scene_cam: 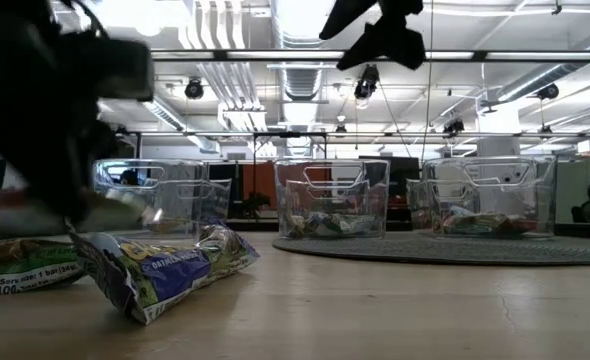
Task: Pick and place Granola Bars by type
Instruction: Put the red granola bar into the right transparent bin
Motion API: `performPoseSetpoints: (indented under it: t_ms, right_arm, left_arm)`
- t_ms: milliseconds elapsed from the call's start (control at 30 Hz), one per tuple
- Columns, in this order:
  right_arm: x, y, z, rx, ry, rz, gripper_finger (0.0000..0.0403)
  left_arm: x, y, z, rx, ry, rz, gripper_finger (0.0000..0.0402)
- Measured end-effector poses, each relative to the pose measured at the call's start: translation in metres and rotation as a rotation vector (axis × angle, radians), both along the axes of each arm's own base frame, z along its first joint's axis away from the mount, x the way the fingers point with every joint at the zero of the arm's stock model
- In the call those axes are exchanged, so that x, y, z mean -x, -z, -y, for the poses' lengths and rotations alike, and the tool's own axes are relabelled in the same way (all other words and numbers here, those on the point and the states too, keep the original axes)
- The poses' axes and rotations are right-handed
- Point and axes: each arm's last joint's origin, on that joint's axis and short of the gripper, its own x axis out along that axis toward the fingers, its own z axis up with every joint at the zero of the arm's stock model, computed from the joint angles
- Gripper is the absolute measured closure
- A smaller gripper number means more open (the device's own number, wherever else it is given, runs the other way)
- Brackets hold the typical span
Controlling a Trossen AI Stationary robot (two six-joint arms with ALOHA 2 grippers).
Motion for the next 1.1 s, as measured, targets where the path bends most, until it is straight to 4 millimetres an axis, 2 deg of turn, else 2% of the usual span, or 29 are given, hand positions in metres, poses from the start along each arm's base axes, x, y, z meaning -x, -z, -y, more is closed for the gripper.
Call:
performPoseSetpoints:
  t_ms: [233, 367, 500, 767, 933, 1100]
  right_arm:
    - [-0.013, 0.012, 0.013, -0.227, -0.085, 0.123, 0.0197]
    - [-0.016, 0.016, 0.019, -0.301, -0.140, 0.198, 0.0197]
    - [-0.015, 0.023, 0.024, -0.329, -0.124, 0.177, 0.0197]
    - [-0.014, 0.025, 0.024, -0.332, -0.124, 0.173, 0.0197]
    - [-0.016, 0.025, 0.029, -0.392, -0.069, 0.219, 0.0193]
    - [-0.017, 0.028, 0.033, -0.425, -0.034, 0.252, 0.0159]
  left_arm:
    - [-0.010, -0.054, -0.020, -0.188, -0.075, 0.230, 0.0333]
    - [-0.020, -0.075, -0.034, -0.267, -0.086, 0.297, 0.0333]
    - [-0.031, -0.092, -0.049, -0.354, -0.104, 0.336, 0.0333]
    - [-0.043, -0.105, -0.071, -0.436, -0.098, 0.344, 0.0333]
    - [-0.044, -0.106, -0.072, -0.447, -0.080, 0.342, 0.0333]
    - [-0.045, -0.106, -0.072, -0.440, -0.083, 0.358, 0.0333]
